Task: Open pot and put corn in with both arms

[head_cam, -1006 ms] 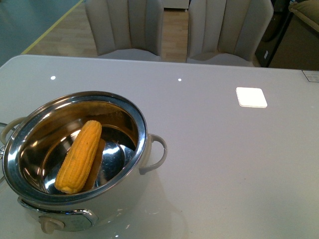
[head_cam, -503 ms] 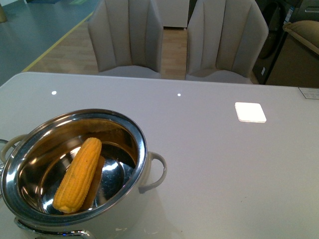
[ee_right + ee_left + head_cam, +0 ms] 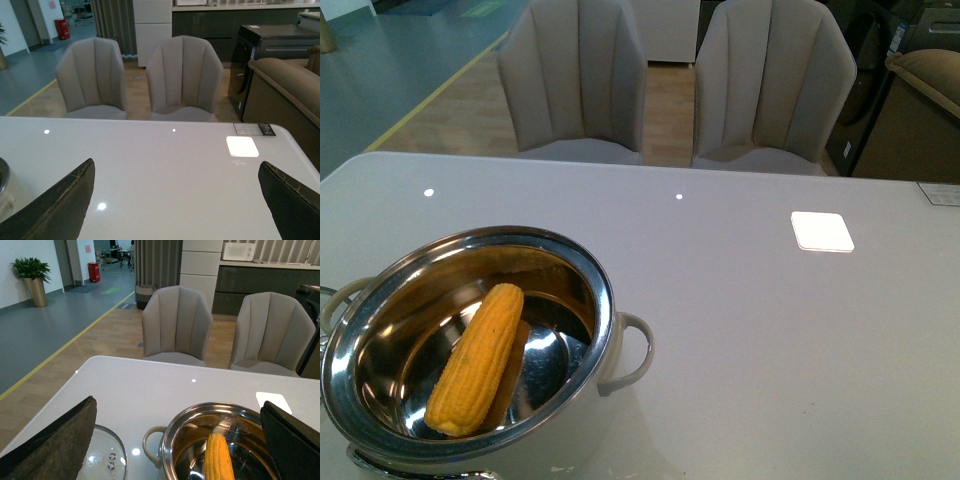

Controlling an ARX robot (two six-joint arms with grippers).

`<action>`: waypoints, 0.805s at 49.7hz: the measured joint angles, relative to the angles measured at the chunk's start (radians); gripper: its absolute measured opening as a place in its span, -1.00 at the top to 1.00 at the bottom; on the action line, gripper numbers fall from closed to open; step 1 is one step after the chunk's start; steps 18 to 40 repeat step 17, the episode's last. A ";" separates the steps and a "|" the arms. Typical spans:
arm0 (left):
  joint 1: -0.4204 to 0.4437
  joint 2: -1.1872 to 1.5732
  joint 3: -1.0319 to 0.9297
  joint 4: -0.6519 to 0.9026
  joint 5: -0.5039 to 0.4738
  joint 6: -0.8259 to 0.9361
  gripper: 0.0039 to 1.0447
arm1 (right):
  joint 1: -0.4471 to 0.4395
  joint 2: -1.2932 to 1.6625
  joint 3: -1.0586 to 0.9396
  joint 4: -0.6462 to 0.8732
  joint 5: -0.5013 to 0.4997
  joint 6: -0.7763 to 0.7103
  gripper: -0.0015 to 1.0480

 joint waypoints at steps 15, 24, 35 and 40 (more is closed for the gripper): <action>0.000 0.000 0.000 0.000 0.000 0.000 -0.87 | 0.000 0.000 0.000 0.000 0.000 0.000 -0.83; 0.000 0.000 0.000 0.000 0.000 0.000 -0.87 | 0.000 0.000 0.000 0.000 0.000 0.000 -0.83; 0.000 0.000 0.000 0.000 0.000 0.000 -0.87 | 0.000 0.000 0.000 0.000 0.000 0.000 -0.83; 0.000 0.000 0.000 0.000 0.000 0.000 -0.87 | 0.000 0.000 0.000 0.000 0.000 0.000 -0.83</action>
